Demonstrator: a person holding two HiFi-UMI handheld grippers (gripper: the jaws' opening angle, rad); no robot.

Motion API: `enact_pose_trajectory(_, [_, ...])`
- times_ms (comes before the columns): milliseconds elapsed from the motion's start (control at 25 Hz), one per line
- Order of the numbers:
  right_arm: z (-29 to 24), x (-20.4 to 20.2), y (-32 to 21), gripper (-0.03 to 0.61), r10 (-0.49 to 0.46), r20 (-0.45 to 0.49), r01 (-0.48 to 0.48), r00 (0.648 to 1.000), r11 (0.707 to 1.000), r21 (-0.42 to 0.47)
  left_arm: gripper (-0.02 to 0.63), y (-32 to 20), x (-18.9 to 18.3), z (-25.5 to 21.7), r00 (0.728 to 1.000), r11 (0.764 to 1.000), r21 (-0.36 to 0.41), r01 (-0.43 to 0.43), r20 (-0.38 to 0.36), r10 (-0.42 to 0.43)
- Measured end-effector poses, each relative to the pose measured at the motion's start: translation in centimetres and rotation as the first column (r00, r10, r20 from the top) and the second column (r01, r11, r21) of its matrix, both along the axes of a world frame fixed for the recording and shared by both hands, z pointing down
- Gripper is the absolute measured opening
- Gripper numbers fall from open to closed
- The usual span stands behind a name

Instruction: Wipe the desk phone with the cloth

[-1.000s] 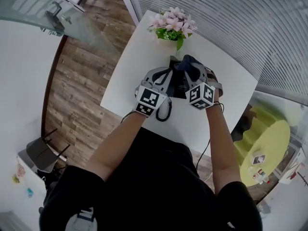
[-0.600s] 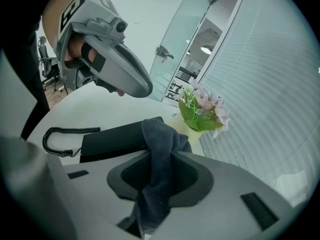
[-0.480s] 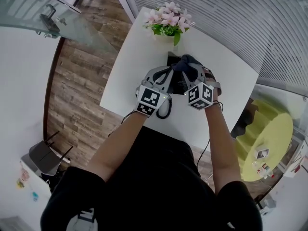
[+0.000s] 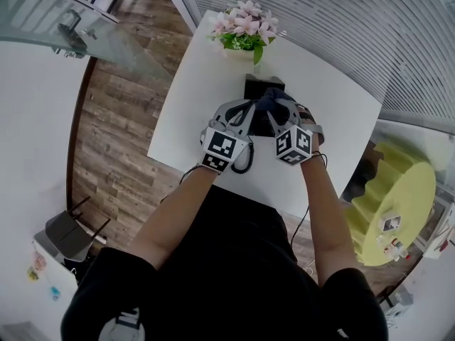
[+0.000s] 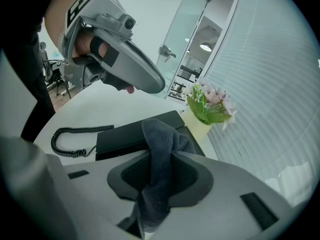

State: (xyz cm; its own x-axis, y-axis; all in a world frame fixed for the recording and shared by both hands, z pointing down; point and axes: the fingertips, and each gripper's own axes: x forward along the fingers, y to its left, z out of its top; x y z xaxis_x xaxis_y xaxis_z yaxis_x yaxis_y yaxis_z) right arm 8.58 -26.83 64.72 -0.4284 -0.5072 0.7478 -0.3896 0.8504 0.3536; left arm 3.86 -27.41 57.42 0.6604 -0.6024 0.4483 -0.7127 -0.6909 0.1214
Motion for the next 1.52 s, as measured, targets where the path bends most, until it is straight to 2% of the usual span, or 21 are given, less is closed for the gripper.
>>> enact_pose_trajectory(440, [1.3,0.0,2.7,0.11,0.026,0.044,-0.024,0.999,0.999,-0.043,0.011,1.9,0.1,1.0,1.0,1.0,-0.013,-0.014,0.016,0.014])
enact_pose_trajectory(1080, [2.5,-0.1,5.4,0.109,0.025,0.041,-0.023,0.999,0.998,-0.063,0.011,4.9,0.0,4.3,0.998,0.997,-0.07,-0.032,0.048,0.036])
enact_pose_trajectory(1520, [3.7,-0.4,7.8,0.109,0.004,0.021,-0.002,1.0,0.994,-0.108,0.011,6.4,-0.5,5.1,0.997,0.995,-0.086,-0.043,0.057,0.048])
